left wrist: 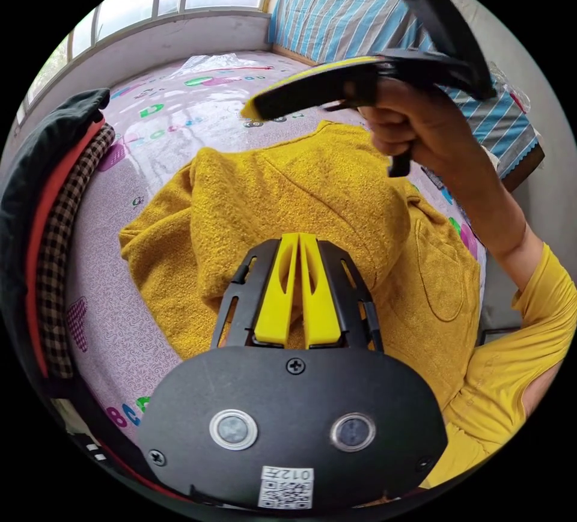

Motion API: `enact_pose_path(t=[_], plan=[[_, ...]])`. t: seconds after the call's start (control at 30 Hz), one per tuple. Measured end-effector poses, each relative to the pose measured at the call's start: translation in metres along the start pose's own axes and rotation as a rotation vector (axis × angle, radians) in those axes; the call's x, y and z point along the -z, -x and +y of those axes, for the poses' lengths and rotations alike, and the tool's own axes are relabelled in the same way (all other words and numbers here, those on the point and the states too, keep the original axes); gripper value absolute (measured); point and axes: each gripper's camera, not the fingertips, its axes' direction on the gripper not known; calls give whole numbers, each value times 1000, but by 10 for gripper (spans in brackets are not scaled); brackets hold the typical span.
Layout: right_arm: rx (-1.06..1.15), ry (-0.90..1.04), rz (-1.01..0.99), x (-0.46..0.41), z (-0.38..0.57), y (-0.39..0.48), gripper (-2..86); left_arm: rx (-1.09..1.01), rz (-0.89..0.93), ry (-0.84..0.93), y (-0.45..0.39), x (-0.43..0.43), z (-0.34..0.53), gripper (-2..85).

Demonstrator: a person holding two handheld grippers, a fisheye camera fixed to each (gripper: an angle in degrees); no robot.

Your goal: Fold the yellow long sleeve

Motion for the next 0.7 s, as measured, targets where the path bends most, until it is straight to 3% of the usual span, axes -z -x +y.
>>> enact_pose_path(t=[0.07,0.17,0.27,0.37,0.5,0.7], plan=[[-13,124,-98,-37,-20,3,9,-16,10,-3,-2,1,2,1],[32,267,-80,-87,-30,13,8,-51,-8,-9,-10,2,5,2],[71,276,-48,-90,-30,19,7,-84,-64,-17,-21,4,9,3],[79,151,-47,-61,-23,17,8,-85,-68,-21,-23,7,11,3],[23,-119,-188,18,23,-4,9,-93,-61,-20,-25,16,17,3],[-221,-229,40,77,139,-70,8,-113,-108,10,-35,39,21,-1]])
